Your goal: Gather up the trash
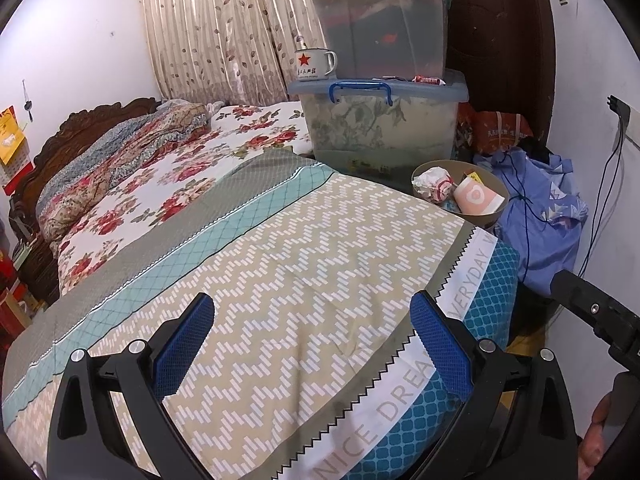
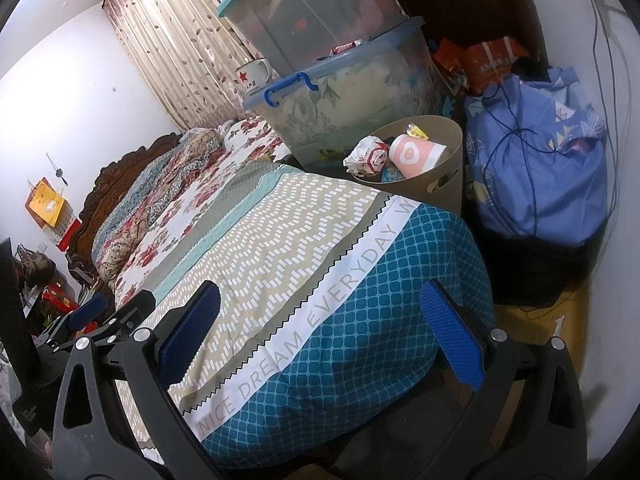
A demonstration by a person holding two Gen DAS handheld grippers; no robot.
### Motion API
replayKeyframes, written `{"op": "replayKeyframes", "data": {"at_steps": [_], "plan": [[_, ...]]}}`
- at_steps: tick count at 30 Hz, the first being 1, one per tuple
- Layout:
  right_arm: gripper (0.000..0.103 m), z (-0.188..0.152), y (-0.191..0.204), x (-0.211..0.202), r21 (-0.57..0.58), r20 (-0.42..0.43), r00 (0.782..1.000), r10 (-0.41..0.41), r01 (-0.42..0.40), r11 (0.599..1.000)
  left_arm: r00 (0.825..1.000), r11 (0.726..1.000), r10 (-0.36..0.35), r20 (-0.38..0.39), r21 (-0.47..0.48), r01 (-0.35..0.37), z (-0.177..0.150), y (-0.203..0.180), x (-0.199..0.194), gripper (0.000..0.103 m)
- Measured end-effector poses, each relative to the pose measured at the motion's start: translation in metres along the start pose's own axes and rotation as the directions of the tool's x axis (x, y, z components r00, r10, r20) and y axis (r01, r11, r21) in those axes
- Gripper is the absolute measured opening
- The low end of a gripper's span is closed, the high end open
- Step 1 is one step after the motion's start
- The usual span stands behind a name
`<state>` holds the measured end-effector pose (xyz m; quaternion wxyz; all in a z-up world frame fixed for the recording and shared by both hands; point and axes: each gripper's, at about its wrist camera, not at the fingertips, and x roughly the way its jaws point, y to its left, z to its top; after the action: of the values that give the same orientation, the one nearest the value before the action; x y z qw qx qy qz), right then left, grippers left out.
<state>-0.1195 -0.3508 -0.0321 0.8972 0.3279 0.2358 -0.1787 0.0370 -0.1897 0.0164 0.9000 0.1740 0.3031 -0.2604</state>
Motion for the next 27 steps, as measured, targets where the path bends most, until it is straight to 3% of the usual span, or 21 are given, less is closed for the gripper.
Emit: {"op": "replayKeyframes", "data": {"at_steps": [27], "plan": [[0.099, -0.0002, -0.0031, 0.0034, 0.009, -0.011, 1.000, 0.000, 0.000, 1.000, 0.999, 0.999, 0.014, -0.032, 0.039, -0.012, -0.0038, -0.0080, 0.0067, 0.094]]}}
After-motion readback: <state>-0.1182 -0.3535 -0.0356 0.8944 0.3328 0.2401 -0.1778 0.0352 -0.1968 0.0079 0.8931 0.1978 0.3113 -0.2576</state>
